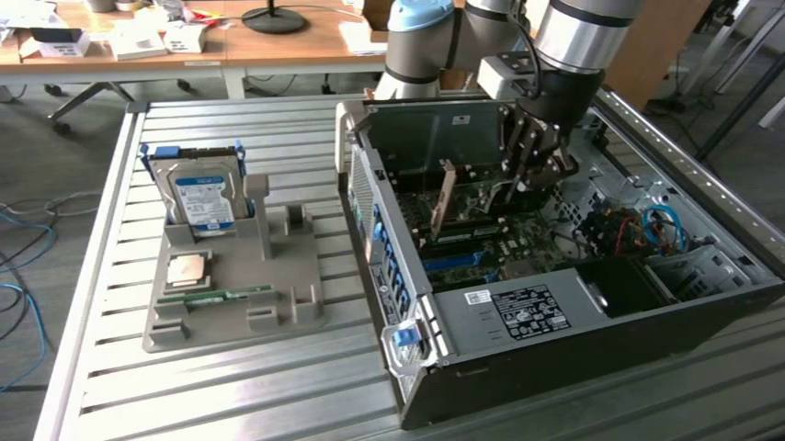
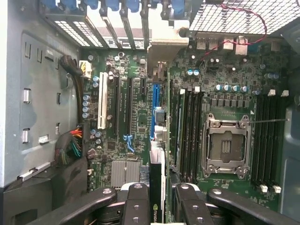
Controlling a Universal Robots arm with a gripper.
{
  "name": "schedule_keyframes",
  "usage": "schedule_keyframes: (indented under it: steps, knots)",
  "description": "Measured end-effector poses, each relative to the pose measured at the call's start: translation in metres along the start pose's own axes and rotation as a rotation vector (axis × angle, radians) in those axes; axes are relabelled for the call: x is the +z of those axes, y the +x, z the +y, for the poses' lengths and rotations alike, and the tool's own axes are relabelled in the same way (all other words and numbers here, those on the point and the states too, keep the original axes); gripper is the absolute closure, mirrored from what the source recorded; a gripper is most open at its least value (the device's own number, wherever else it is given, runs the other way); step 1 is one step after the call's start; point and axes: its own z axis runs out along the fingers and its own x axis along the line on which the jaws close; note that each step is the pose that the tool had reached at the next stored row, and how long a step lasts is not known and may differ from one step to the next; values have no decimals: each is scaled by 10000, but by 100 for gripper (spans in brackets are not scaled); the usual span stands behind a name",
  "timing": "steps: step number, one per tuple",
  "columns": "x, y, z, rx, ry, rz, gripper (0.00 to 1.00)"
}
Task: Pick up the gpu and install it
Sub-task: 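Insert the gpu into the slot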
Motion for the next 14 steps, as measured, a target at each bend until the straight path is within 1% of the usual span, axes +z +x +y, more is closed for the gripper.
schedule_keyframes:
  steps: [6,14]
  knots:
    - [23,8,0,28,-2,2,74]
    - [57,48,0,83,-2,-1,74]
